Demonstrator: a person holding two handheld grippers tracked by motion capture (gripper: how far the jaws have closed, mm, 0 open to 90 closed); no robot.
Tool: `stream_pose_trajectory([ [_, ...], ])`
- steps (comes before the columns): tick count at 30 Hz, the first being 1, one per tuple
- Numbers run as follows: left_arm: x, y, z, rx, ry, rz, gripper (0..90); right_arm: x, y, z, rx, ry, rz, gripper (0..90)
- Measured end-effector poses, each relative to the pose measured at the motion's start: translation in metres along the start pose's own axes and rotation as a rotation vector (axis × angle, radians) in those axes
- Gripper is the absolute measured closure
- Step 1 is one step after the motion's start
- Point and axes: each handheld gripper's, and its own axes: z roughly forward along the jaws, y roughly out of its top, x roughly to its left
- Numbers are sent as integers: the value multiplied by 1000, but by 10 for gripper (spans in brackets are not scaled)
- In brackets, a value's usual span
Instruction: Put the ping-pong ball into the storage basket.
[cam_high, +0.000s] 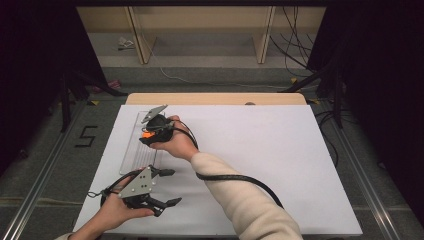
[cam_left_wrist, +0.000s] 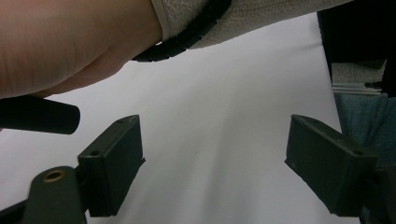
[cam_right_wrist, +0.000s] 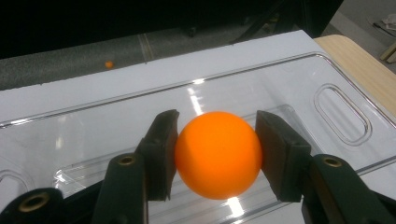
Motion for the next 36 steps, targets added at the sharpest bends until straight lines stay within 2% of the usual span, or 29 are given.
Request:
stream_pose_trajectory([
  [36,0,0,0,2,-2,2,184,2,-5,10,21,8,-4,512],
])
